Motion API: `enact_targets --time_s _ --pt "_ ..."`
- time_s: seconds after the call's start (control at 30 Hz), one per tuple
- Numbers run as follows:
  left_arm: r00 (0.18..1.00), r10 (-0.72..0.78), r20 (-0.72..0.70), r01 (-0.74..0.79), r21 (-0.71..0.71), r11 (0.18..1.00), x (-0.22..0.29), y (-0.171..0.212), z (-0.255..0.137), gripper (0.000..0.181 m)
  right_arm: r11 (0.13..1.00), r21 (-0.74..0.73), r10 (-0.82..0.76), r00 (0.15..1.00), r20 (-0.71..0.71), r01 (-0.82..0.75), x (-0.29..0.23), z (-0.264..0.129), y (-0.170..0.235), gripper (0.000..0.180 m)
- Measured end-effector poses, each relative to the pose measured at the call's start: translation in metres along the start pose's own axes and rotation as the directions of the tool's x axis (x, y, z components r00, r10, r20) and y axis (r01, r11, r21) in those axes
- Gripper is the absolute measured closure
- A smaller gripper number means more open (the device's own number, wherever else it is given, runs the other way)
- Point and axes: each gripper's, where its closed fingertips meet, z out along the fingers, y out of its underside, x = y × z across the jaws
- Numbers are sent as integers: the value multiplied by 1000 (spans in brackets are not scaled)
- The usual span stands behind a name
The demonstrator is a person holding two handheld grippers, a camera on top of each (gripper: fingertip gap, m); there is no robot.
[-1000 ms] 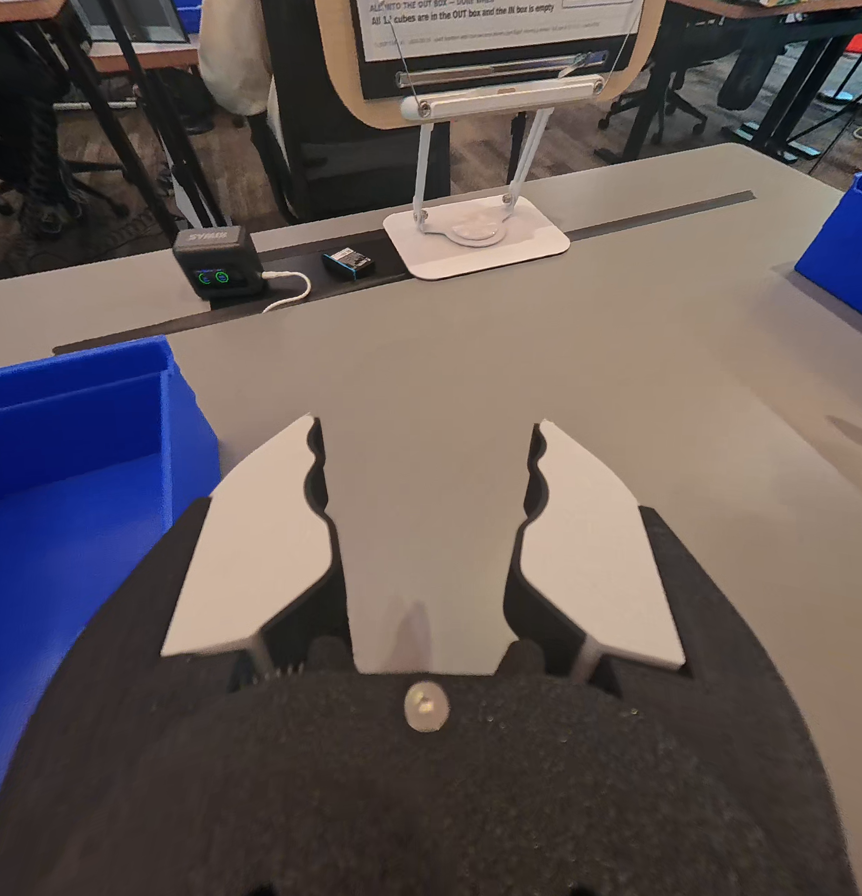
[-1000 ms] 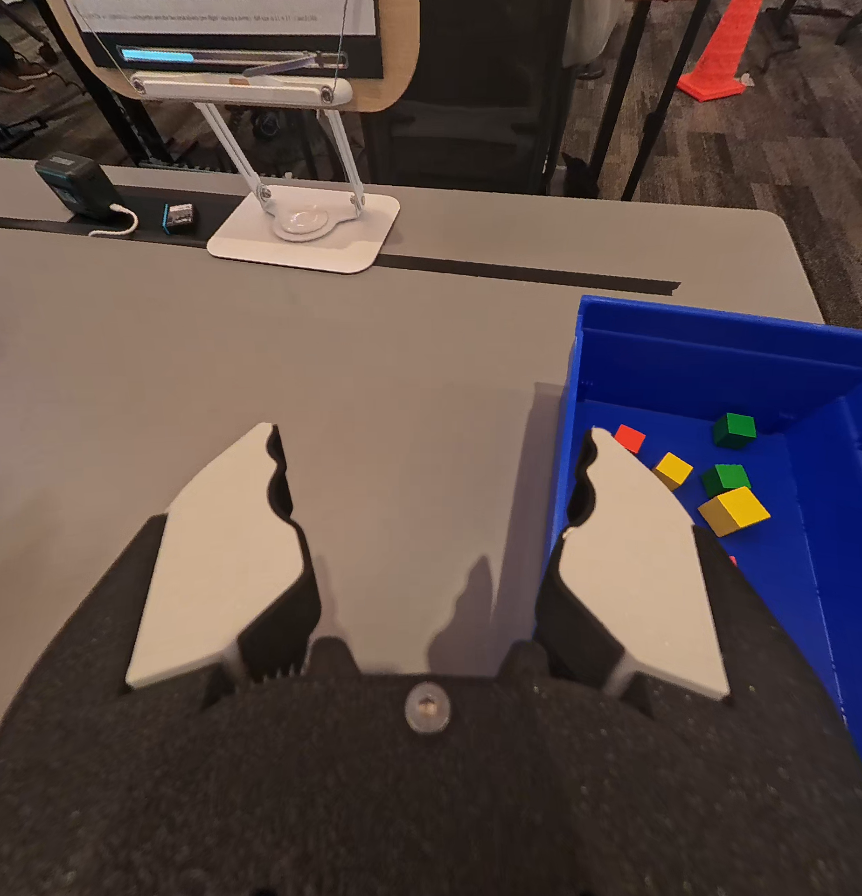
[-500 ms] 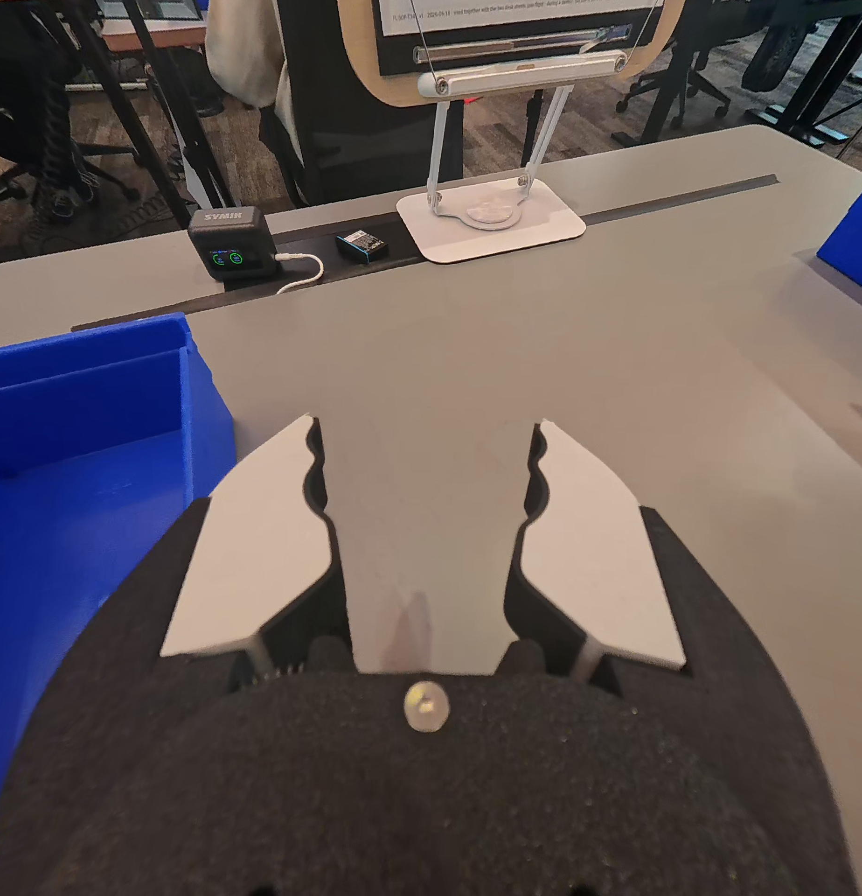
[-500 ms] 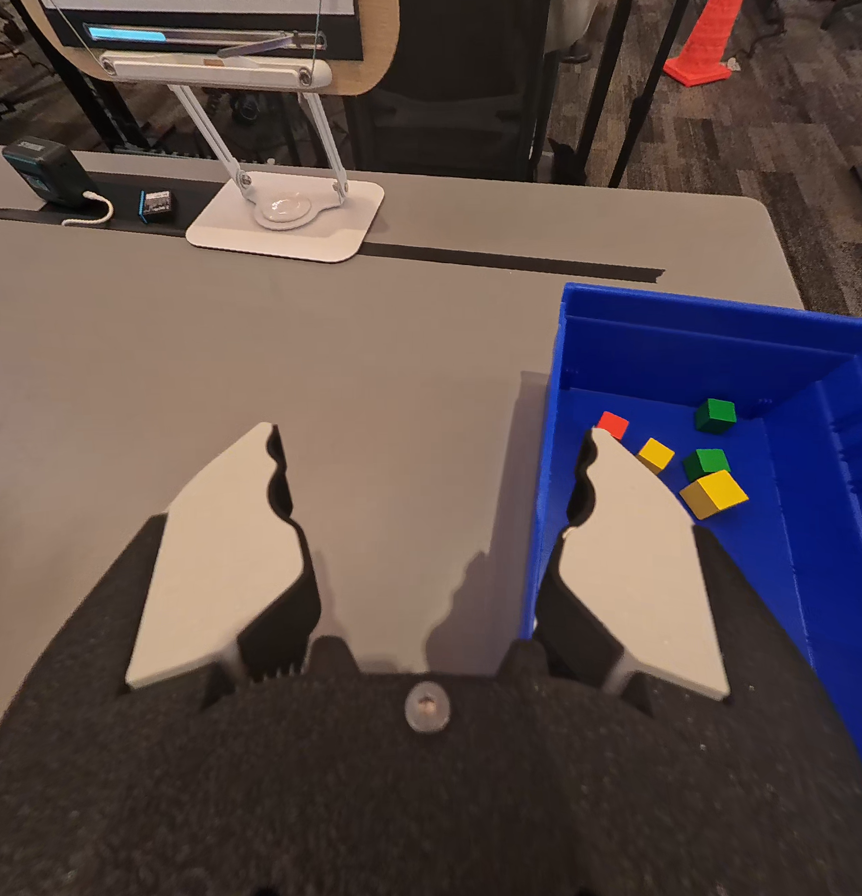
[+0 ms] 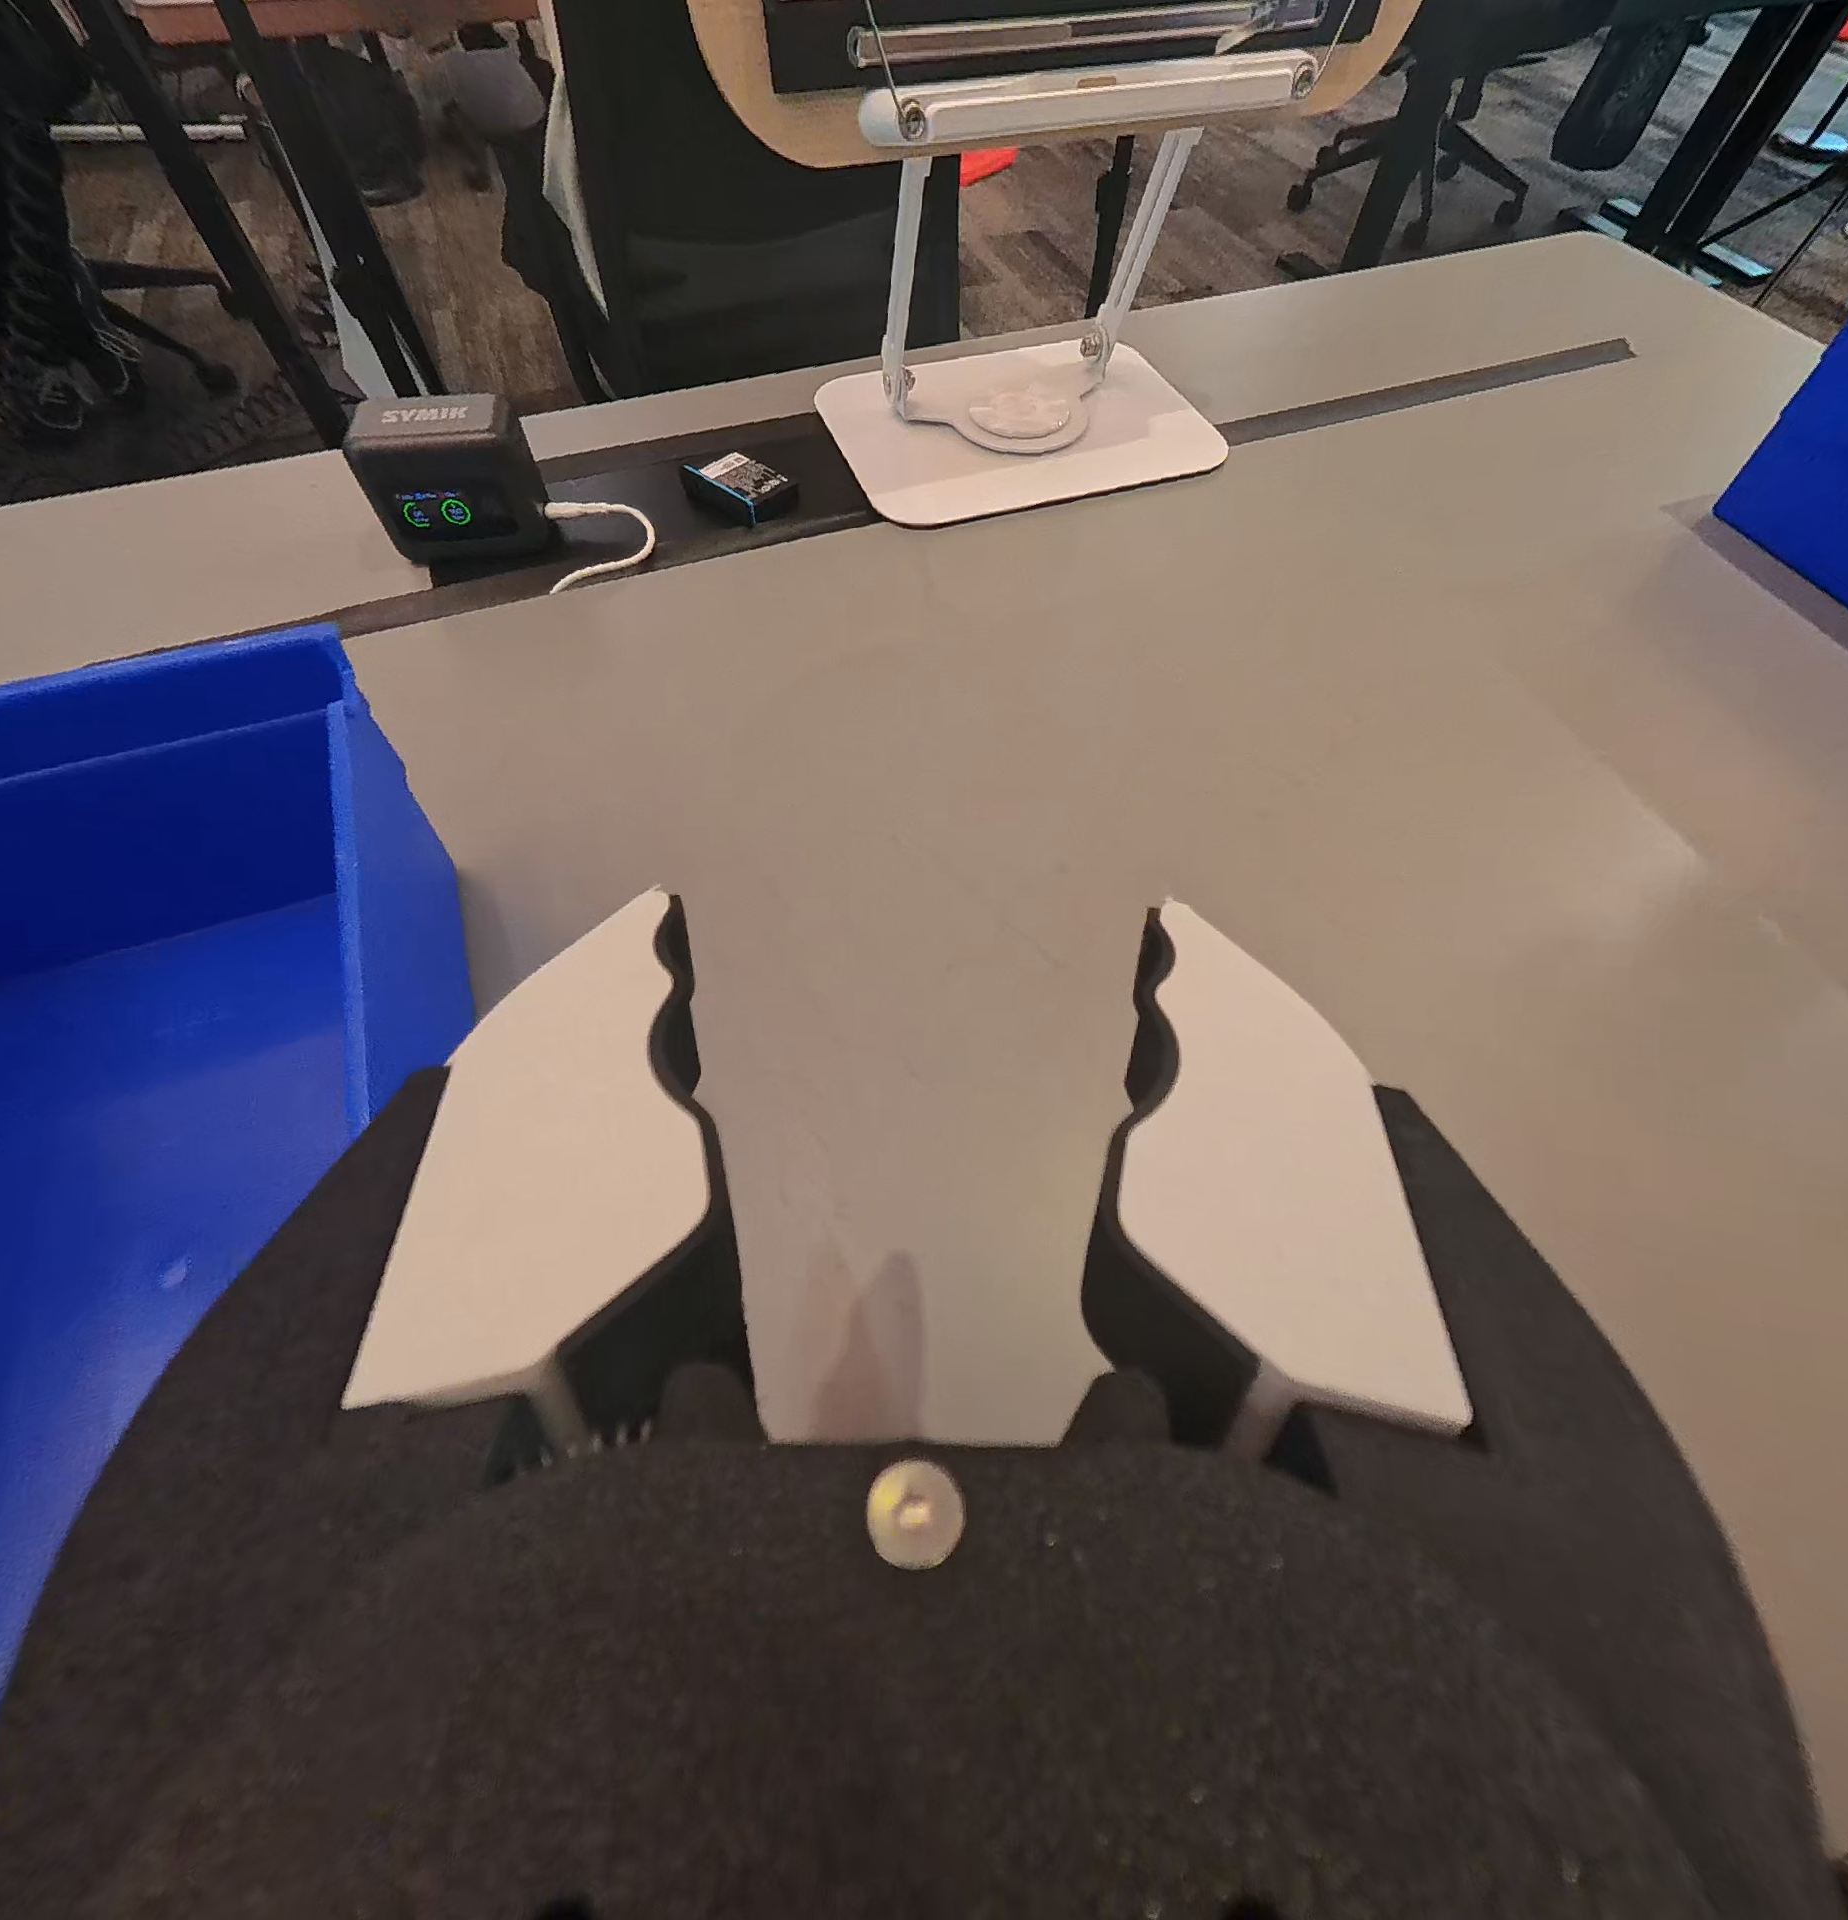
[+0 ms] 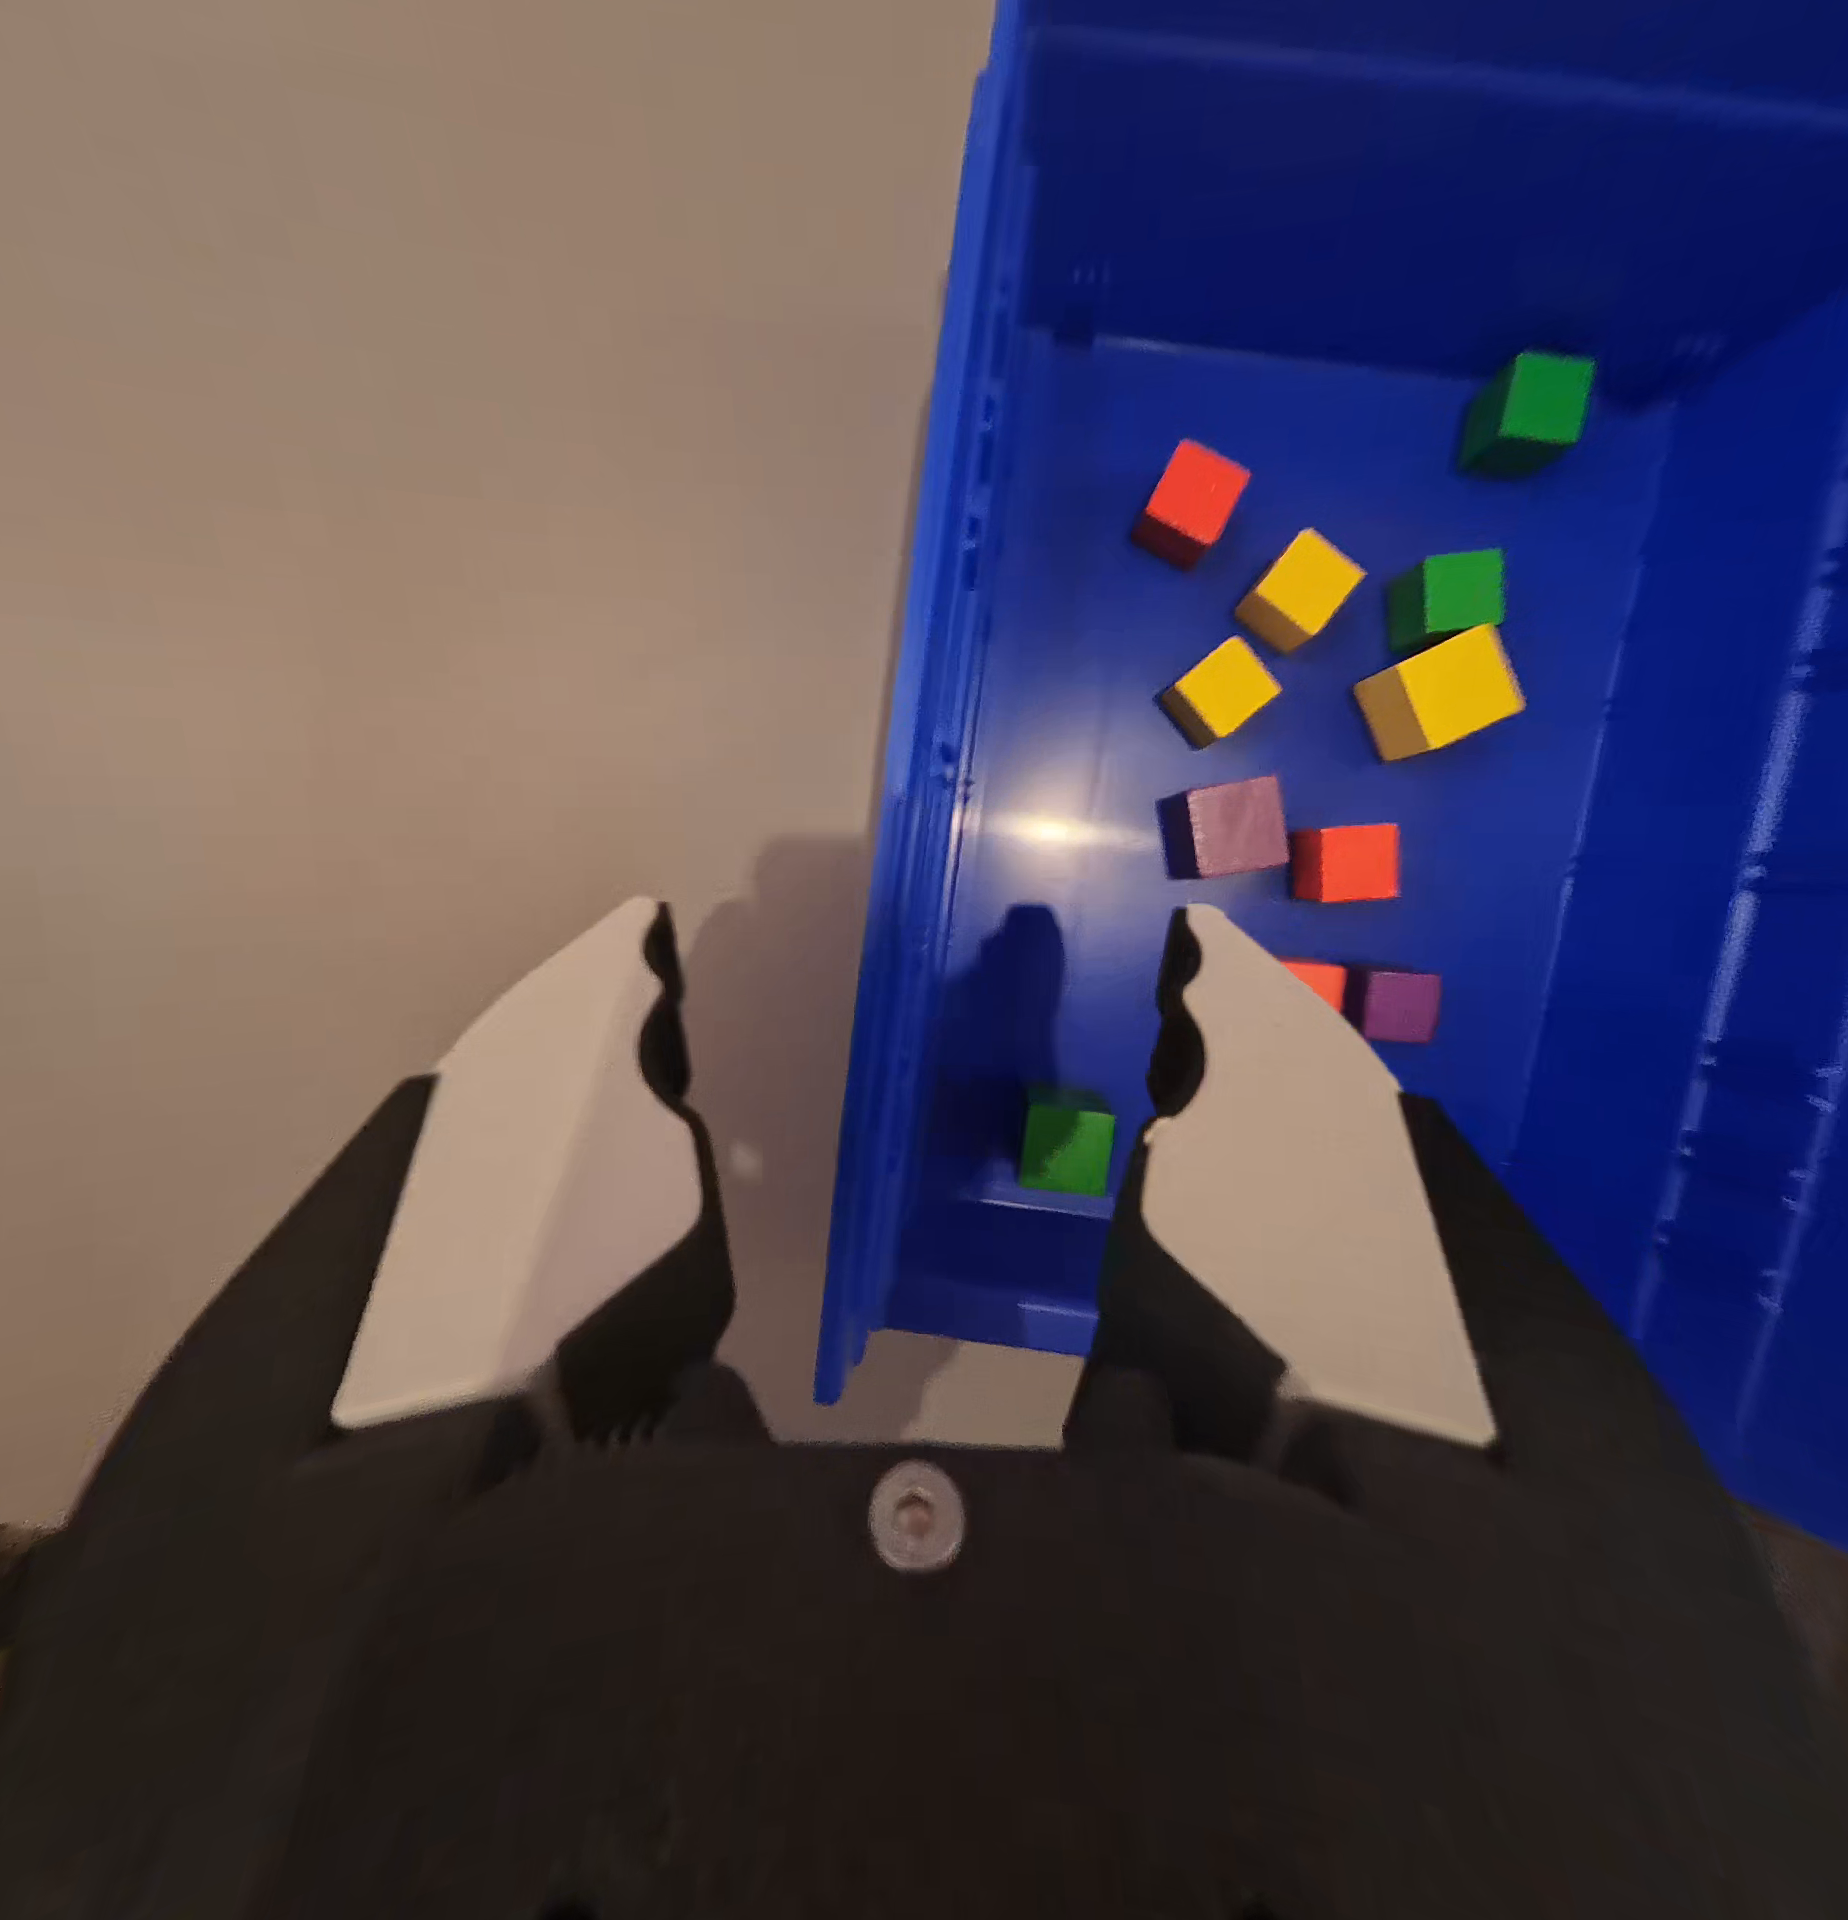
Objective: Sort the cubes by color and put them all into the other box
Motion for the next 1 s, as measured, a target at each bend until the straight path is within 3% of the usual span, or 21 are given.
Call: enact_targets --time_s 0.27,0.77,0.9,1.0 --pt "999 16 -51 -19 -56 998 15 3 19 96 982 -182 41 999 -12 -43 1 28 17 94" --pt "990 24 -136 -45 -155 987 35 10 40 90 923 -349 170 985 -9 -162 -5 53 21 141" --pt "985 27 -171 -54 -154 987 41 12 40 90 915 -373 146 988 -48 -154 -1 55 17 169" --pt "981 19 -193 -48 -148 988 42 13 39 90 909 -387 143 988 -58 -155 -1 55 17 171"
